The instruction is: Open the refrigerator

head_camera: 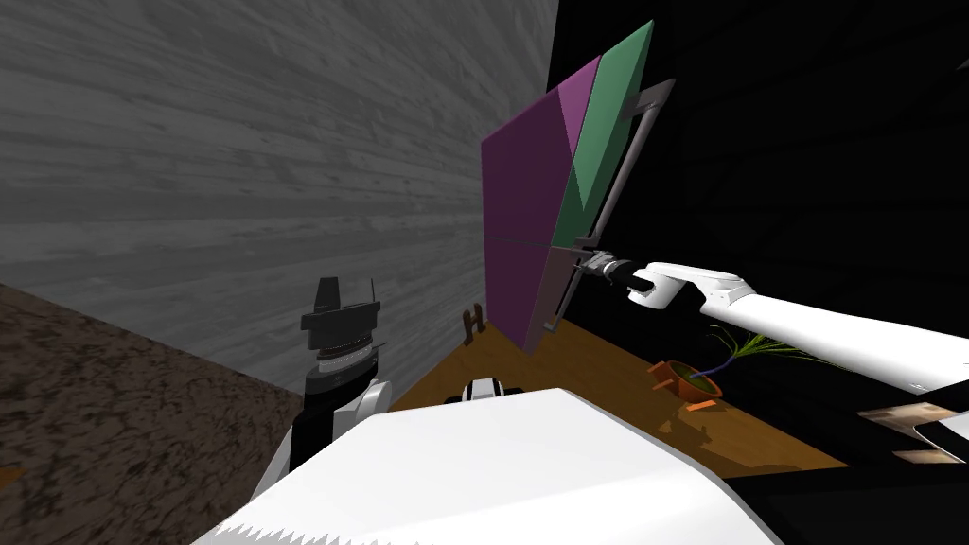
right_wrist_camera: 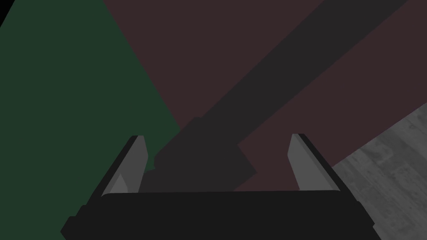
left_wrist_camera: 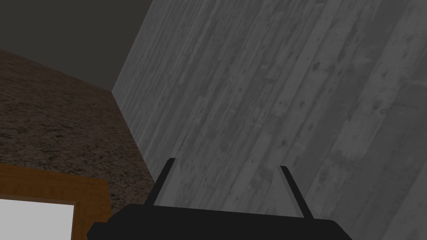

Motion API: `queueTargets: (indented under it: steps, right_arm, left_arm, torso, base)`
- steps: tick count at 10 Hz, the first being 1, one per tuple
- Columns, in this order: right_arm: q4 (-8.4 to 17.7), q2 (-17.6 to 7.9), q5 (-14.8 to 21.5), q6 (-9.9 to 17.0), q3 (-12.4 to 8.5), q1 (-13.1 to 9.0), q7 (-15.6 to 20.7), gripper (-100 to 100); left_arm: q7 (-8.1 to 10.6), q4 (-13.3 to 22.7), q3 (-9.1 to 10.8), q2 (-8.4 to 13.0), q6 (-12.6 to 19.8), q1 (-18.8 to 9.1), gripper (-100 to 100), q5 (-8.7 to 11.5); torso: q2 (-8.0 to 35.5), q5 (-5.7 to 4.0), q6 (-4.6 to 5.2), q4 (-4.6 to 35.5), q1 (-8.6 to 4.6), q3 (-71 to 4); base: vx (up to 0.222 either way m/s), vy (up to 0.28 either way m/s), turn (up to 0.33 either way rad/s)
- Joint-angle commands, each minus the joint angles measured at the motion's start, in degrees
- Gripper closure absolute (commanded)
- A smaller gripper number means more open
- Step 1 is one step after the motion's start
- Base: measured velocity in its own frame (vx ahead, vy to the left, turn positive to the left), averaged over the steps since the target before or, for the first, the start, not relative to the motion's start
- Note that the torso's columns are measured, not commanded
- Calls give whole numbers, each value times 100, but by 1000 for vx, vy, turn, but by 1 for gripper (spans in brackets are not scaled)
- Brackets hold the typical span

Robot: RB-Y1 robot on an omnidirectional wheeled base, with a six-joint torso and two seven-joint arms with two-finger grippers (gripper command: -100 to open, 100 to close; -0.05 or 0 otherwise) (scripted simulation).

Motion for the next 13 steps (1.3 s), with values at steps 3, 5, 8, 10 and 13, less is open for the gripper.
queueTargets:
  steps: [3,5,8,10,13]
  right_arm:
    - [80,97,-515,98,-118,-13,632,-100]
    - [102,117,-593,113,-118,-37,708,-100]
    - [35,35,-192,27,-48,-1,249,100]
    - [-11,-27,131,-44,23,11,-99,100]
    - [-56,-89,455,-115,94,23,-518,100]
  left_arm:
    - [0,0,0,0,0,0,0,0]
    - [0,0,0,0,0,0,0,0]
    - [0,0,0,0,0,1,0,0]
    - [0,0,0,0,0,1,0,0]
    - [0,0,0,0,0,0,0,0]
  torso:
    - [5,-1,-2,1,-3,3]
    - [2,0,-3,0,-1,1]
    - [11,-16,4,-15,12,13]
    - [22,-18,12,-17,12,21]
    - [41,-25,14,-16,14,35]
  base:
    - [-17,-15,74]
    - [-10,-10,46]
    - [27,5,-90]
    - [27,20,-84]
    - [21,12,-65]
